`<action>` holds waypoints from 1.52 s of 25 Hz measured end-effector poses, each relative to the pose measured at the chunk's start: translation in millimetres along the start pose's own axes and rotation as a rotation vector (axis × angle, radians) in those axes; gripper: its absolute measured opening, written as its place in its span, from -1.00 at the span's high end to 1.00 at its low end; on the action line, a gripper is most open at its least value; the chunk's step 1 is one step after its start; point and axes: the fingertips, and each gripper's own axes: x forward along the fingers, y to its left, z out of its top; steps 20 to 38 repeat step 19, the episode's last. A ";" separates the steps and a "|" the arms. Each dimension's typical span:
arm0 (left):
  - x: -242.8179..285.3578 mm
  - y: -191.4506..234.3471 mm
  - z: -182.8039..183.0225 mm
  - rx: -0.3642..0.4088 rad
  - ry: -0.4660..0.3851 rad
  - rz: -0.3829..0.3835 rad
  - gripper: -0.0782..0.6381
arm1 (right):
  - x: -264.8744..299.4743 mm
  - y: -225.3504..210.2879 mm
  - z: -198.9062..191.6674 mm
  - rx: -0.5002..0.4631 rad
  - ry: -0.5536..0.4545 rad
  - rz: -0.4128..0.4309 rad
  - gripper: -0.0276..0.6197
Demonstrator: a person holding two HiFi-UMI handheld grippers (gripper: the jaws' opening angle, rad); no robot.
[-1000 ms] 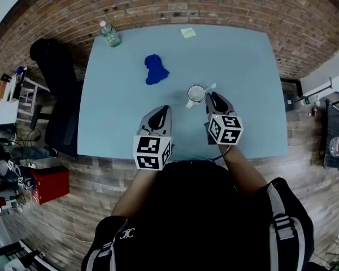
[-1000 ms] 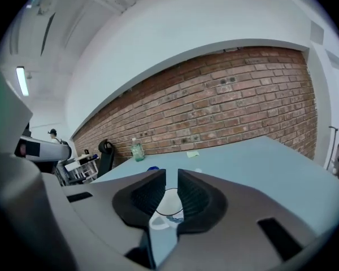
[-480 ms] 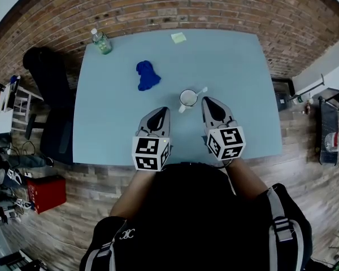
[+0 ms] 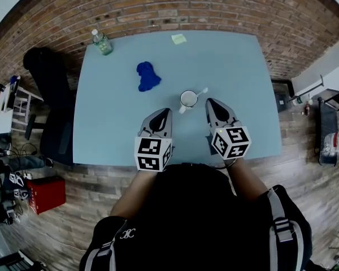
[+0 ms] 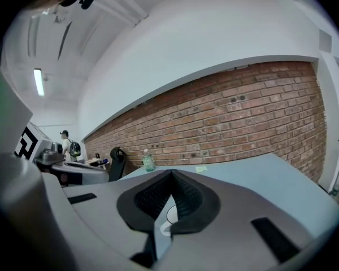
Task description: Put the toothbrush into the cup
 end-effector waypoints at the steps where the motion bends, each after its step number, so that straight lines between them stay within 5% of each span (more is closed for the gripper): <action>1: -0.5 -0.7 -0.6 0.000 0.001 -0.002 0.76 | -0.1 -1.0 -0.1 0.005 0.001 -0.001 0.87; 38: -10.3 1.4 -7.7 -0.012 0.006 0.011 0.76 | -1.6 -12.7 1.7 -0.010 -0.001 -0.004 0.87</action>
